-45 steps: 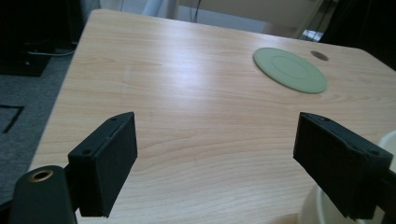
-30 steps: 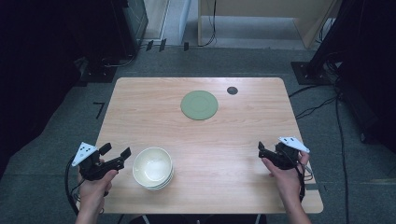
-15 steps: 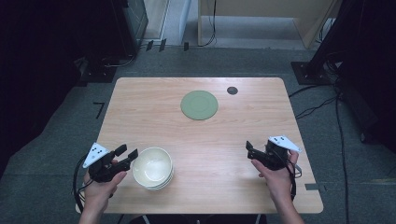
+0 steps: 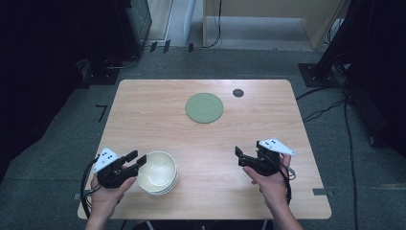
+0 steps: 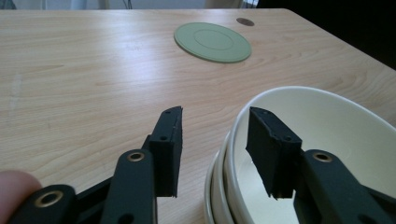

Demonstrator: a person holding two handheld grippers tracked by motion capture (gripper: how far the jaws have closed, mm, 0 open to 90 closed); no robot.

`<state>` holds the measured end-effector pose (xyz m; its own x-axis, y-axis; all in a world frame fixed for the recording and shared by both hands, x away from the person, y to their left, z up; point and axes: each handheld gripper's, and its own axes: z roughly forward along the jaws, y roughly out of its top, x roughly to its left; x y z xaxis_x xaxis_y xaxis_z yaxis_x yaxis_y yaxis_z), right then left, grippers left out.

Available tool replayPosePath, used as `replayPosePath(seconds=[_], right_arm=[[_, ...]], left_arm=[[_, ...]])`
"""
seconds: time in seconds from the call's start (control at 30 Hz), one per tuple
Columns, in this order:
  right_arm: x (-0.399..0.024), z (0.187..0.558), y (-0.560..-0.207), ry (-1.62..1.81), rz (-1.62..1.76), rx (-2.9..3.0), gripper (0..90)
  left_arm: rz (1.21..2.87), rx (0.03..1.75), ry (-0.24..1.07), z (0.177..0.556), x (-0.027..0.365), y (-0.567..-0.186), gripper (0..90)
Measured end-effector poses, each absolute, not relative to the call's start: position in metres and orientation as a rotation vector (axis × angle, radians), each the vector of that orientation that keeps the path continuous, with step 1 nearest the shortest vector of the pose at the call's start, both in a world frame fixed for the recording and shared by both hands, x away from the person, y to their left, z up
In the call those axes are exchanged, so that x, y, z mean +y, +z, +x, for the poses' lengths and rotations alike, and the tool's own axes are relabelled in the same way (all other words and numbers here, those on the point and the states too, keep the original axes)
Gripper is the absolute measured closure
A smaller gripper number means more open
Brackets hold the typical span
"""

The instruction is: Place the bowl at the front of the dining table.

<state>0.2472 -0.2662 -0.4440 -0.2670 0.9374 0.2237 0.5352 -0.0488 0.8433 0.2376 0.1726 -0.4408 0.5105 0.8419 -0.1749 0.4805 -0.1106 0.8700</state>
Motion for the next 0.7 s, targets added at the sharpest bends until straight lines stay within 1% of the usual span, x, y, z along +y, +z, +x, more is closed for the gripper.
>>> replayPosePath(seconds=[0.1,0.2,0.23,0.27,0.37,0.47,0.53,0.57,0.6,0.63,0.7], right_arm=[[-0.257,0.246,-0.444,1.252,1.541,1.811,15.7],[-0.249,0.245,-0.445,1.251,1.516,1.833,16.5],[-0.245,0.245,-0.445,1.251,1.498,1.847,18.1],[-0.236,0.245,-0.445,1.270,1.458,1.874,22.0],[-0.225,0.245,-0.443,1.294,1.420,1.896,26.8],[-0.219,0.245,-0.440,1.333,1.382,1.901,28.3],[-0.212,0.245,-0.438,1.346,1.352,1.912,32.0],[-0.204,0.246,-0.436,1.383,1.327,1.927,40.1],[-0.204,0.246,-0.436,1.383,1.327,1.927,40.1],[-0.194,0.247,-0.434,1.434,1.304,1.968,42.6],[-0.190,0.248,-0.433,1.448,1.295,1.977,44.0]], left_arm=[[1.766,1.139,0.454,0.238,0.169,-0.442,62.0],[1.788,1.139,0.452,0.237,0.166,-0.443,65.0],[1.803,1.135,0.453,0.237,0.164,-0.443,65.0],[1.820,1.132,0.464,0.236,0.162,-0.444,67.0],[1.870,1.115,0.496,0.235,0.156,-0.445,68.4],[1.893,1.110,0.523,0.234,0.153,-0.445,70.5],[1.900,1.121,0.528,0.234,0.152,-0.445,71.2],[1.906,1.131,0.543,0.234,0.151,-0.446,74.0],[1.906,1.131,0.543,0.234,0.151,-0.446,76.0],[1.910,1.140,0.551,0.234,0.151,-0.447,76.7],[1.911,1.142,0.555,0.233,0.150,-0.447,76.9]])
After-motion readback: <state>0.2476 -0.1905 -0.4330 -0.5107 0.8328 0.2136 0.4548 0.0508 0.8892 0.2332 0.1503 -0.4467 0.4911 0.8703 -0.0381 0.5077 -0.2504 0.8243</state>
